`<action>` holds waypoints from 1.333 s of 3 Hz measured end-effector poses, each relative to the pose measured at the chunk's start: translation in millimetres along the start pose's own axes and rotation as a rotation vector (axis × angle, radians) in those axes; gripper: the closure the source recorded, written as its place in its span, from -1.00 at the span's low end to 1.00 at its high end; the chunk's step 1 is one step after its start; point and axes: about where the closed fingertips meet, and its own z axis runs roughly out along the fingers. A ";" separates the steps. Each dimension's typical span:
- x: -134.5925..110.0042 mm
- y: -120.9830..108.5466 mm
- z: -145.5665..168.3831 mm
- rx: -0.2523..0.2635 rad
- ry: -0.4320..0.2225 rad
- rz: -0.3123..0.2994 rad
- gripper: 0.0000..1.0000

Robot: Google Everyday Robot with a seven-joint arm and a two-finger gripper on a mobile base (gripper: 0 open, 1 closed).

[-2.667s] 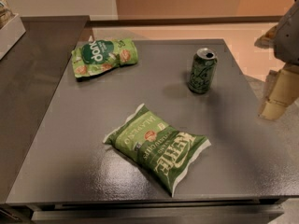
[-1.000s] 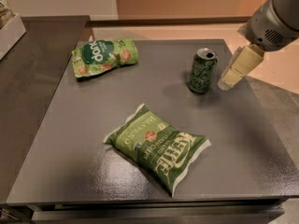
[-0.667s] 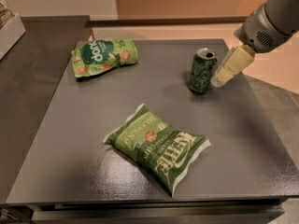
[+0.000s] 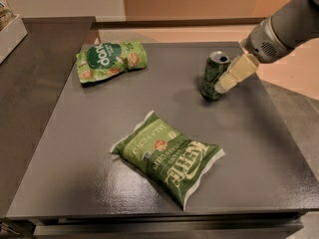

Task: Move green can near green rice chip bag

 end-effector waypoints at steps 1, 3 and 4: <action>-7.0 1.6 13.5 -0.022 -0.029 -0.003 -1.00; -19.1 5.4 26.2 -0.053 -0.060 -0.021 -0.22; -24.2 5.7 26.0 -0.061 -0.071 -0.031 0.22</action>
Offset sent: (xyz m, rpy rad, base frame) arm 0.0143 0.0319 -0.0115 0.0665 -0.0038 0.0604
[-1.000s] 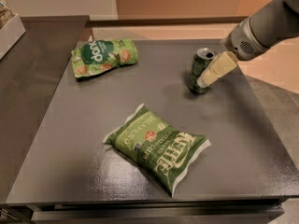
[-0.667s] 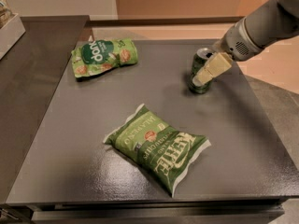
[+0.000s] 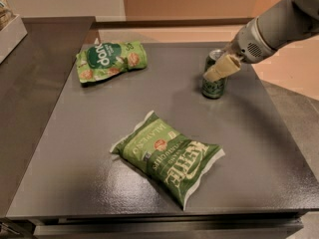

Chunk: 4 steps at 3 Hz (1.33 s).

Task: Move green can near green rice chip bag

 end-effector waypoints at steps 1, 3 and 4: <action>-14.4 -2.8 -3.4 -0.003 -0.014 -0.023 0.71; -55.1 -5.4 -1.5 -0.018 -0.057 -0.079 1.00; -77.0 -3.0 5.6 -0.038 -0.084 -0.105 1.00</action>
Offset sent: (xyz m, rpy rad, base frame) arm 0.0229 0.0309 0.0482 0.0290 -0.0739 0.0740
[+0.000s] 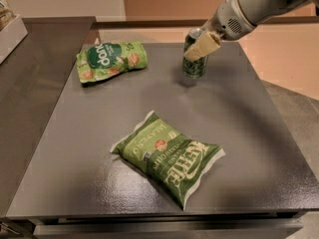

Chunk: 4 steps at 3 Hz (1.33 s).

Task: Move green can near green rice chip bag

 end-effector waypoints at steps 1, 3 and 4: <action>-18.9 2.7 12.7 -0.024 -0.020 -0.022 1.00; -45.4 10.3 45.6 -0.083 -0.035 -0.043 1.00; -56.2 11.8 63.1 -0.108 -0.032 -0.051 1.00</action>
Offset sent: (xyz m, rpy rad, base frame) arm 0.0172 0.0629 0.0028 0.0404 0.0101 0.0918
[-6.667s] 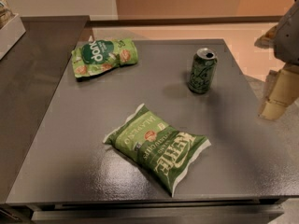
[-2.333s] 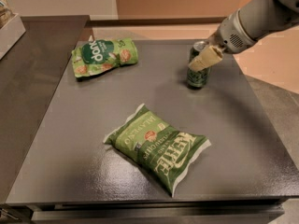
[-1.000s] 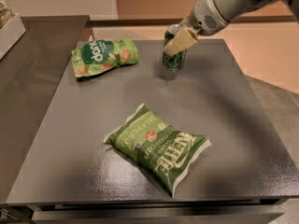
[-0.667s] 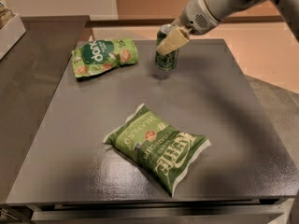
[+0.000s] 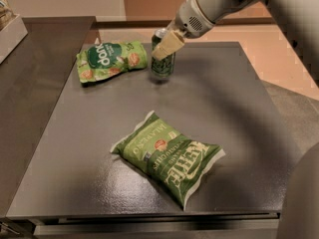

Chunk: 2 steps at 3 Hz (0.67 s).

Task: Move green can near green rice chip bag

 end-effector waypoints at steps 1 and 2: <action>-6.1 -2.8 17.0 -0.014 0.011 0.001 1.00; -9.7 -6.3 29.4 -0.013 0.030 0.007 1.00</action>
Offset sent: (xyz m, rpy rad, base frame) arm 0.0235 0.0312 -0.0155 -0.0455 0.0245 -0.0144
